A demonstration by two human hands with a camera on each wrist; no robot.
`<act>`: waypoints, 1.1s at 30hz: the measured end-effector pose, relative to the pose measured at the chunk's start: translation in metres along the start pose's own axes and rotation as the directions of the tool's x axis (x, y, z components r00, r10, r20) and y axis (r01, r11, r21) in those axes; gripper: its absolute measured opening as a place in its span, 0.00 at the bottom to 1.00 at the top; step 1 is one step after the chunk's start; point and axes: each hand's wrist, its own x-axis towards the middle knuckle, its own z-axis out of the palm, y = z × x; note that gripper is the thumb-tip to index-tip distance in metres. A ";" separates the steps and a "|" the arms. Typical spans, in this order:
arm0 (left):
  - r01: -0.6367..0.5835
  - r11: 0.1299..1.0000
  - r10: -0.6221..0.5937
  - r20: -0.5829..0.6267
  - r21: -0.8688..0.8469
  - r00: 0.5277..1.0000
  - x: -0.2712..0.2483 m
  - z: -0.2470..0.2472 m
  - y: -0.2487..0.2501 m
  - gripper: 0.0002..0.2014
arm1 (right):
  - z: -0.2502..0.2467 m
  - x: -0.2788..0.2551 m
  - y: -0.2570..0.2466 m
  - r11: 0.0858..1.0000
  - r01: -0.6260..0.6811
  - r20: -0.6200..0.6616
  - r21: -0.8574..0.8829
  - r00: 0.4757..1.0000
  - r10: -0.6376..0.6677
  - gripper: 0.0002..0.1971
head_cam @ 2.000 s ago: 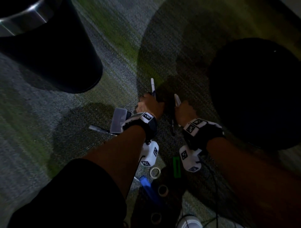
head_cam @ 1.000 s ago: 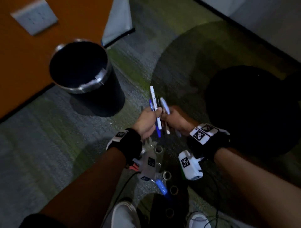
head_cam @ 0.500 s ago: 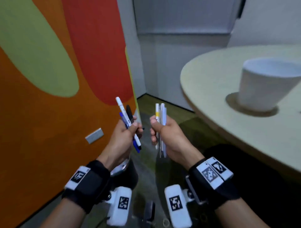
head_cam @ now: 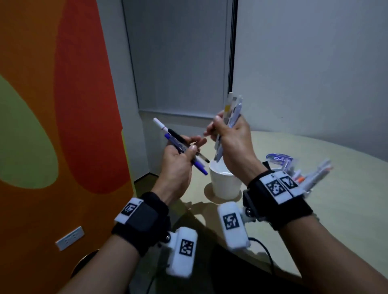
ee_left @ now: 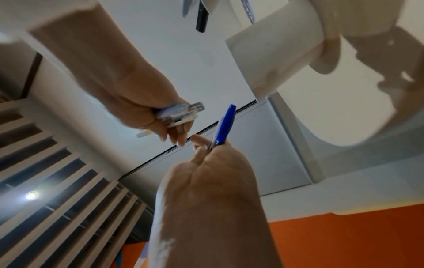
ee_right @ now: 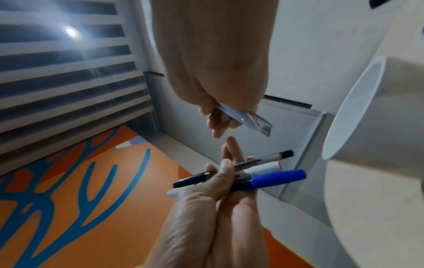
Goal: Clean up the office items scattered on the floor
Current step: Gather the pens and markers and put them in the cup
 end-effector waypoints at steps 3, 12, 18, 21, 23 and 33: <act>-0.012 0.998 0.010 0.032 0.061 0.999 0.013 0.031 -0.010 0.09 | -0.021 0.027 0.014 0.995 -0.013 -0.148 -0.097 0.989 -0.002 0.05; 0.091 0.896 -0.106 0.009 0.434 0.994 0.042 0.050 -0.060 0.11 | -0.050 0.044 0.090 0.925 -0.219 -0.270 -0.312 0.953 0.135 0.04; 0.072 0.773 -0.151 0.073 0.630 0.986 0.048 0.040 -0.049 0.27 | -0.045 0.044 0.068 0.875 -0.297 -0.245 -0.383 0.946 0.214 0.16; 0.032 0.752 -0.126 0.095 0.659 0.987 0.048 0.029 -0.038 0.31 | -0.041 0.040 0.050 0.833 -0.242 -0.239 -0.498 0.961 0.137 0.18; -0.008 0.724 -0.092 0.108 0.690 0.990 0.044 0.018 -0.031 0.30 | -0.034 0.037 0.034 0.791 -0.124 -0.188 -0.599 0.982 0.011 0.17; -0.032 0.730 0.081 -0.041 0.683 0.996 -0.008 -0.090 0.010 0.12 | 0.084 -0.028 0.043 0.836 0.087 0.375 -0.541 0.915 0.147 0.06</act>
